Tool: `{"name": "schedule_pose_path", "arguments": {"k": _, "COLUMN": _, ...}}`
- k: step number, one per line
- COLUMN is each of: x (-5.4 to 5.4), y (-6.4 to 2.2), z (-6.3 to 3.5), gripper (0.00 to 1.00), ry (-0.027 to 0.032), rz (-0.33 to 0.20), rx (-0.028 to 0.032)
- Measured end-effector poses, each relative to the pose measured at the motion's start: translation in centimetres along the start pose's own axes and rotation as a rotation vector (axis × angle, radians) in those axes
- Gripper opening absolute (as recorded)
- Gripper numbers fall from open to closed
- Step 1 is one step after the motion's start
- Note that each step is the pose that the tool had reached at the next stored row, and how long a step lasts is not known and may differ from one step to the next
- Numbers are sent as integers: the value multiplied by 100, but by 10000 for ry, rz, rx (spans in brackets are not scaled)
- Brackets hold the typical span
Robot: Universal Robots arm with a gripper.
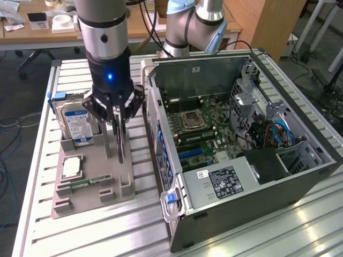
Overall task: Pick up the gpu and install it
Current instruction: 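Pick up the gpu and move the gpu toward the slot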
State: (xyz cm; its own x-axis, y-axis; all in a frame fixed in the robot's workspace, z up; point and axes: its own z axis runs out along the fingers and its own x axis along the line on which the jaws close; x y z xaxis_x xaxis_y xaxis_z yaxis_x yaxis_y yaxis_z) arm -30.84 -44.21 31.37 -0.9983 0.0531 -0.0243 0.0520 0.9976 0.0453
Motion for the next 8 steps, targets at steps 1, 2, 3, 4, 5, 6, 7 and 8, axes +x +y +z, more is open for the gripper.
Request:
{"name": "schedule_pose_path", "arguments": {"k": 1, "x": -1, "y": 1, "z": -29, "gripper": 27, "ry": 0, "rz": 0, "rx": 1}}
{"name": "schedule_pose_path", "arguments": {"k": 2, "x": -1, "y": 2, "z": -56, "gripper": 27, "ry": 0, "rz": 0, "rx": 0}}
{"name": "schedule_pose_path", "arguments": {"k": 3, "x": -2, "y": 4, "z": -89, "gripper": 27, "ry": 0, "rz": 0, "rx": 0}}
{"name": "schedule_pose_path", "arguments": {"k": 4, "x": -3, "y": 5, "z": -117, "gripper": 27, "ry": 0, "rz": -1, "rx": 1}}
{"name": "schedule_pose_path", "arguments": {"k": 5, "x": -4, "y": 7, "z": -149, "gripper": 27, "ry": 0, "rz": -1, "rx": 0}}
{"name": "schedule_pose_path", "arguments": {"k": 6, "x": -4, "y": 8, "z": -179, "gripper": 27, "ry": -1, "rz": 0, "rx": 0}}
{"name": "schedule_pose_path", "arguments": {"k": 7, "x": -5, "y": 9, "z": -209, "gripper": 27, "ry": -1, "rz": 0, "rx": 0}}
{"name": "schedule_pose_path", "arguments": {"k": 8, "x": -6, "y": 11, "z": -240, "gripper": 27, "ry": 0, "rz": 0, "rx": 0}}
